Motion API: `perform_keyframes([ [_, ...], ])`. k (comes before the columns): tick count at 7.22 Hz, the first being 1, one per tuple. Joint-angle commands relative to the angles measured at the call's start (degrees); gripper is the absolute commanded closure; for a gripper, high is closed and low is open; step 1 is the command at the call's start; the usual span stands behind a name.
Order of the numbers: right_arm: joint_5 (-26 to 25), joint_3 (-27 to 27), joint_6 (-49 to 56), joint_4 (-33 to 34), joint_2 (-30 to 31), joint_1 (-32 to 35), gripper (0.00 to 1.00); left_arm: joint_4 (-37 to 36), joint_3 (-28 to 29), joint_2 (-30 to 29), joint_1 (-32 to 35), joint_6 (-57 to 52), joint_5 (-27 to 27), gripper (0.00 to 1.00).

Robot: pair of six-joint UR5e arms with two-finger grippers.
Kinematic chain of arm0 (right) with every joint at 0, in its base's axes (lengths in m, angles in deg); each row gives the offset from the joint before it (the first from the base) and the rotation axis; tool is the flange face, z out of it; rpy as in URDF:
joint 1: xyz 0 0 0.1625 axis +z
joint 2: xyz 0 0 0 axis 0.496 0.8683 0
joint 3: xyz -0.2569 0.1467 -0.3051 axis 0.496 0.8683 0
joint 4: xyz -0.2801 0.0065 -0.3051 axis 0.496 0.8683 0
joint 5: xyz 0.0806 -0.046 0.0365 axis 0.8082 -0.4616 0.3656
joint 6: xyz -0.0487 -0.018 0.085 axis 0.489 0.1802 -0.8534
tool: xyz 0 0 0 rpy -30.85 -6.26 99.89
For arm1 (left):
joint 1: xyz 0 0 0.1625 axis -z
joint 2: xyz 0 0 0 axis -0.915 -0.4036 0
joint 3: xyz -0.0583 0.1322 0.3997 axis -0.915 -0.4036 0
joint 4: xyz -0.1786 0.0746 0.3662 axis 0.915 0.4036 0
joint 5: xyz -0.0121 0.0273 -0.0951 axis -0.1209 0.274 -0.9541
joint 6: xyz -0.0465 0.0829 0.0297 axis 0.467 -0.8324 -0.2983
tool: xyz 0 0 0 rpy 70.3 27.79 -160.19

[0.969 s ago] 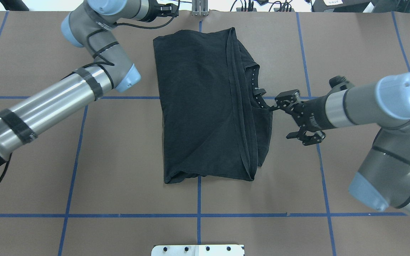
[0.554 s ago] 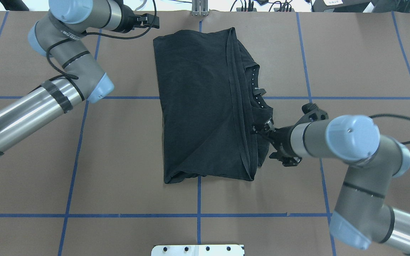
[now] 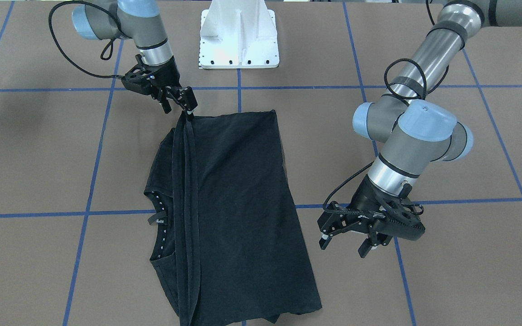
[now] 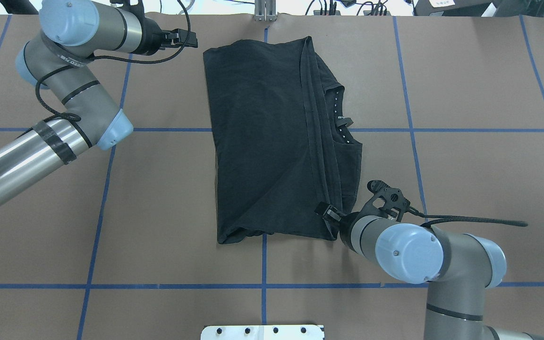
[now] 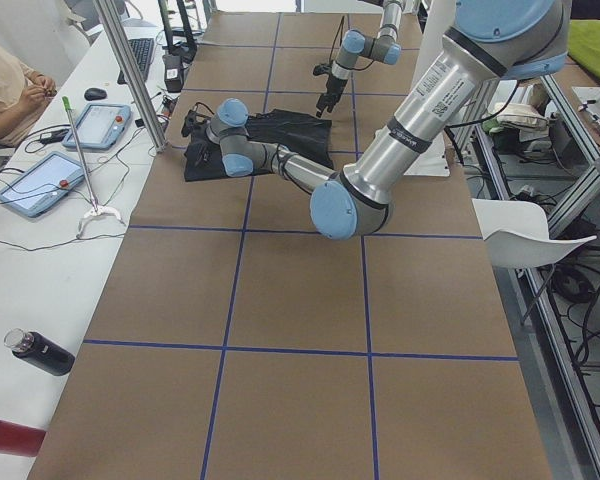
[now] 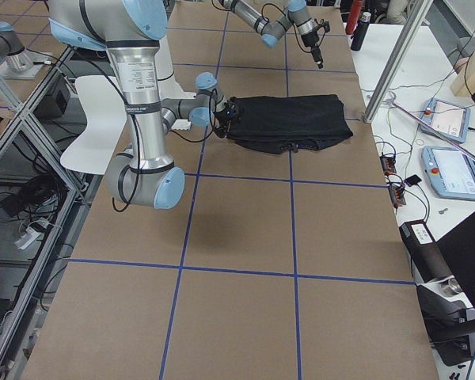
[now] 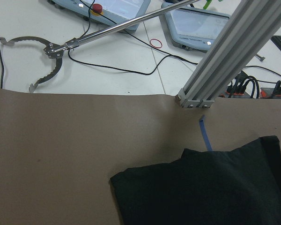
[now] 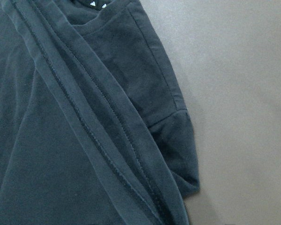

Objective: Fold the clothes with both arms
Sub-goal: 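Move the right gripper to the shirt's corner nearest the robot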

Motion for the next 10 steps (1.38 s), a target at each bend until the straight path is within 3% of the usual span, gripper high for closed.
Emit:
perform_keyframes([
  [1, -3.79, 1.80, 0.65, 1.96, -2.40, -0.17, 0.14, 0.22, -0.61, 0.79, -0.24, 0.63, 0.00, 0.00],
  [7, -3.98, 5.33, 2.24, 1.87, -3.11, 1.33, 0.25, 0.31, -0.70, 0.79, -0.41, 1.78, 0.00, 0.00],
  [10, -3.89, 5.51, 2.24, 1.87, -2.76, 1.07, 0.25, 0.39, -0.61, 0.79, -0.41, 1.78, 0.00, 0.00],
])
